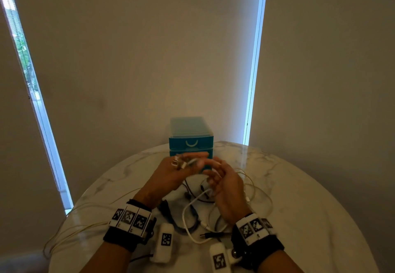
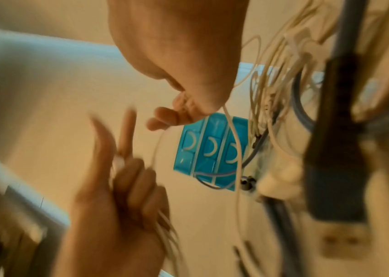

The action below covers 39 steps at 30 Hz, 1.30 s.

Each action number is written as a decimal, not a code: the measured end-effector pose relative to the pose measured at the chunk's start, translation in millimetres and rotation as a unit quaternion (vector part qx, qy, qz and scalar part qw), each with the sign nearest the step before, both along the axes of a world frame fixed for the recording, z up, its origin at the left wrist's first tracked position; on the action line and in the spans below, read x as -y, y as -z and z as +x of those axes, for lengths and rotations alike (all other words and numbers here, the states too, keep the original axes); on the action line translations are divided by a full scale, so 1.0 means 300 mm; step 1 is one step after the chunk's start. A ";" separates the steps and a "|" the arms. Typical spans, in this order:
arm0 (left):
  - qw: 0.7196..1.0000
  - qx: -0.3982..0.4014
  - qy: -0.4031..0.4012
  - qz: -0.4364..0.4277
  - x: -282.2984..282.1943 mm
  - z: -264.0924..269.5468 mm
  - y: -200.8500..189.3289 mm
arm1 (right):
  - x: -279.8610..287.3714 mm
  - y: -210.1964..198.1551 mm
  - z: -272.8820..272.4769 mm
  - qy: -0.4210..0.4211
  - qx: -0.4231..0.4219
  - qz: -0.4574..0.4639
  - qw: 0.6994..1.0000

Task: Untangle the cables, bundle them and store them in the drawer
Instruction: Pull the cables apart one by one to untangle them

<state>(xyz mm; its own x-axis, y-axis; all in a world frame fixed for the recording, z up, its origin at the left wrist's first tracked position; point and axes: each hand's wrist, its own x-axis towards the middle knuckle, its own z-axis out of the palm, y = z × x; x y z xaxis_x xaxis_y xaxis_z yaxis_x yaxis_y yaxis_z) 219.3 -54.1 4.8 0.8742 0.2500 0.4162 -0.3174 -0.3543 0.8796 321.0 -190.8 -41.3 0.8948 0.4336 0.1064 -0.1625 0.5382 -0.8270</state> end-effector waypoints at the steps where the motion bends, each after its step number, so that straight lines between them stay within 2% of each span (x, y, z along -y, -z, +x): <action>1: 0.997 0.005 -0.055 -0.055 -0.023 0.015 0.011 | 0.018 -0.020 0.007 -0.026 -0.058 0.078 0.995; 3: 0.978 0.004 -0.110 -0.179 -0.054 0.043 0.033 | 0.044 -0.040 0.019 -0.076 -0.118 0.177 0.974; 5: 0.963 -0.005 -0.101 -0.248 -0.060 0.058 0.044 | 0.040 -0.040 0.010 -0.113 -0.126 0.187 0.968; 8: 0.975 -0.005 -0.071 -0.212 -0.042 0.071 0.060 | 0.004 -0.035 -0.030 -0.154 -0.124 0.162 0.967; 11: 0.979 0.039 -0.095 -0.178 -0.033 0.075 0.069 | -0.028 -0.017 -0.059 -0.159 -0.122 0.129 0.971; 14: 0.964 0.095 -0.144 -0.201 -0.044 0.072 0.066 | -0.046 0.000 -0.070 -0.156 -0.094 0.041 0.982; 18: 0.931 0.133 -0.194 -0.278 -0.093 0.070 0.054 | -0.037 -0.012 -0.060 -0.121 -0.029 -0.061 0.990; 20: 0.918 0.153 -0.203 -0.305 -0.130 0.066 0.048 | -0.003 -0.030 -0.024 -0.092 -0.024 -0.033 0.995; 22: 0.911 0.161 -0.214 -0.312 -0.160 0.061 0.049 | 0.049 -0.050 0.021 -0.087 -0.048 0.032 0.995; 26: 0.912 0.144 -0.230 -0.308 -0.183 0.064 0.062 | 0.154 -0.090 0.087 -0.110 -0.123 0.202 0.965; 29: 0.918 0.124 -0.234 -0.295 -0.174 0.075 0.062 | 0.162 -0.084 0.111 -0.081 -0.152 0.243 0.955; 32: 0.937 0.115 -0.179 -0.278 -0.151 0.074 0.059 | 0.122 -0.057 0.106 -0.036 -0.122 0.148 0.981; 34: 0.948 0.089 -0.157 -0.264 -0.143 0.066 0.057 | 0.102 -0.049 0.081 -0.021 -0.005 0.002 1.000; 36: 0.961 0.047 -0.149 -0.226 -0.142 0.061 0.058 | 0.084 -0.045 0.050 -0.025 0.138 -0.132 0.981; 39: 0.981 -0.051 -0.141 -0.127 -0.111 0.048 0.051 | 0.050 -0.026 0.017 -0.071 0.254 -0.202 0.943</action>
